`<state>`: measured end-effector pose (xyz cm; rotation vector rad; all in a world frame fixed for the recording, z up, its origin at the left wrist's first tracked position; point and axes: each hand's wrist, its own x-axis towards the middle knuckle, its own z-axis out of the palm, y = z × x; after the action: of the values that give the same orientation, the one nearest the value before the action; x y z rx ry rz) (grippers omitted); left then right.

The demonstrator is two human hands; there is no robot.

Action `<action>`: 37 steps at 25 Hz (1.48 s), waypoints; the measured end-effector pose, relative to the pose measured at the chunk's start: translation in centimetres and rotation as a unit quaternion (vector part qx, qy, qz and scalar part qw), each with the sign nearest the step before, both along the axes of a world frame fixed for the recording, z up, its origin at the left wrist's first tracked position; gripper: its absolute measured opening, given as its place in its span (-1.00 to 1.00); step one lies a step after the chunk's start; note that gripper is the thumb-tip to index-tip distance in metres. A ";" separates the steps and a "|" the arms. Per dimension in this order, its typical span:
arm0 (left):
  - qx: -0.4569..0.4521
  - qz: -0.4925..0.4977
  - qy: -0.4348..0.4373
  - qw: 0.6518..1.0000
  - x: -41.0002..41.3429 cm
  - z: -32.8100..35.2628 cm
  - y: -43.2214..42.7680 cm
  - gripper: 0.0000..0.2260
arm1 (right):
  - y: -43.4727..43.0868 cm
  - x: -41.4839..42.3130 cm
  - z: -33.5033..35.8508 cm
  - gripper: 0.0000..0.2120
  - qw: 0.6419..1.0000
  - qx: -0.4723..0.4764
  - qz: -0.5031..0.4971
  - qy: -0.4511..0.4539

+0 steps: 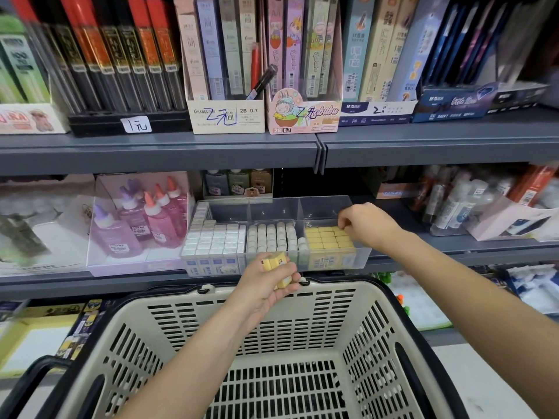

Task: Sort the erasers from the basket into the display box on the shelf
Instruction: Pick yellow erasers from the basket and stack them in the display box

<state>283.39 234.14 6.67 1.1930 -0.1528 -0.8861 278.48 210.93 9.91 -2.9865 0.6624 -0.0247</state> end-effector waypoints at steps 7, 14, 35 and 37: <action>-0.047 -0.056 0.041 0.996 0.4 0.7 0.1 -0.83 | 5.4 -1.7 1.7 -0.85 0.978 0.138 0.100 -0.120; -0.033 -0.084 -0.030 0.995 0.4 1.1 -0.2 -0.73 | 8.3 -1.9 2.8 -0.87 0.945 0.282 0.127 -0.109; 0.031 0.041 -0.093 0.994 3.7 1.9 0.1 -0.93 | 1.6 5.0 1.3 -0.62 0.993 0.111 -0.033 -0.015; 0.016 0.026 -0.117 0.993 3.9 1.6 0.5 -0.91 | 1.3 5.5 0.3 -0.66 0.991 0.131 -0.019 -0.003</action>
<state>287.31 234.64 8.31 1.3248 -0.2967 -0.7026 284.03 212.27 10.22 -2.7202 0.6653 0.0473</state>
